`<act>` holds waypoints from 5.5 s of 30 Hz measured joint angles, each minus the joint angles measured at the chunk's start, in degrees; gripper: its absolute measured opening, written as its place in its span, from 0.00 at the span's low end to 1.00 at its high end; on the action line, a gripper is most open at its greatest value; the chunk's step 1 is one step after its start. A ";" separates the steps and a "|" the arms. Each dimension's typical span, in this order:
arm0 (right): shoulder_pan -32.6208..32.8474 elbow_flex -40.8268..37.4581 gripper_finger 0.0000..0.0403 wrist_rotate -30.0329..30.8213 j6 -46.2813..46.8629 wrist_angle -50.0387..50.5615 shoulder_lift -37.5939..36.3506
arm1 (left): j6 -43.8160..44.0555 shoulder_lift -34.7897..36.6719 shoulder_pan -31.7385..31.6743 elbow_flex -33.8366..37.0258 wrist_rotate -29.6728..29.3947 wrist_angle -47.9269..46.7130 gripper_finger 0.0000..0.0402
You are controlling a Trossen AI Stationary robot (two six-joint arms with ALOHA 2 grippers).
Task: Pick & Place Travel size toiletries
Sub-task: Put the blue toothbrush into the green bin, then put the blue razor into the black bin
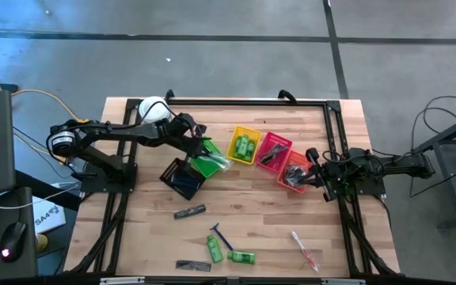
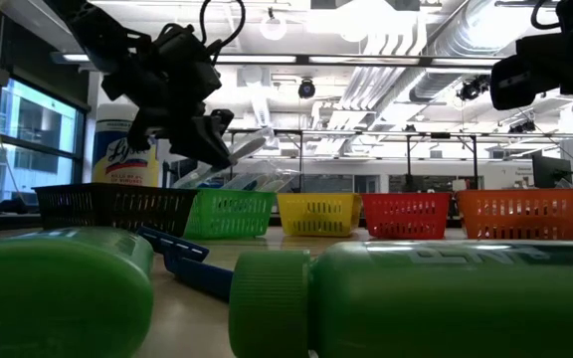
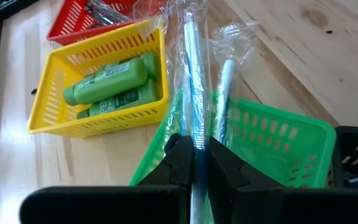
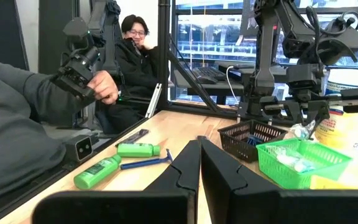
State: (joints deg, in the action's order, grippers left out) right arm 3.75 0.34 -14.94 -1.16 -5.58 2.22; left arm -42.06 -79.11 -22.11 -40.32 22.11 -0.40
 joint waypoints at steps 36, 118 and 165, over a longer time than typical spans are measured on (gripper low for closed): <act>0.02 -0.02 0.02 -0.17 0.03 1.09 0.00 | 6.38 -1.44 0.00 0.00 0.05 -0.31 0.39; 0.01 -0.01 0.02 7.46 5.98 3.65 0.00 | 42.51 32.74 47.63 19.43 -35.71 0.74 0.00; 0.01 0.00 0.02 7.32 6.94 3.68 0.00 | 70.12 13.34 63.14 5.76 -42.46 -10.49 0.30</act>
State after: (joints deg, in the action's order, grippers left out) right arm 3.76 0.34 -7.62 5.78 -1.91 2.22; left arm 28.06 -65.77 41.04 -34.55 -20.35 -10.89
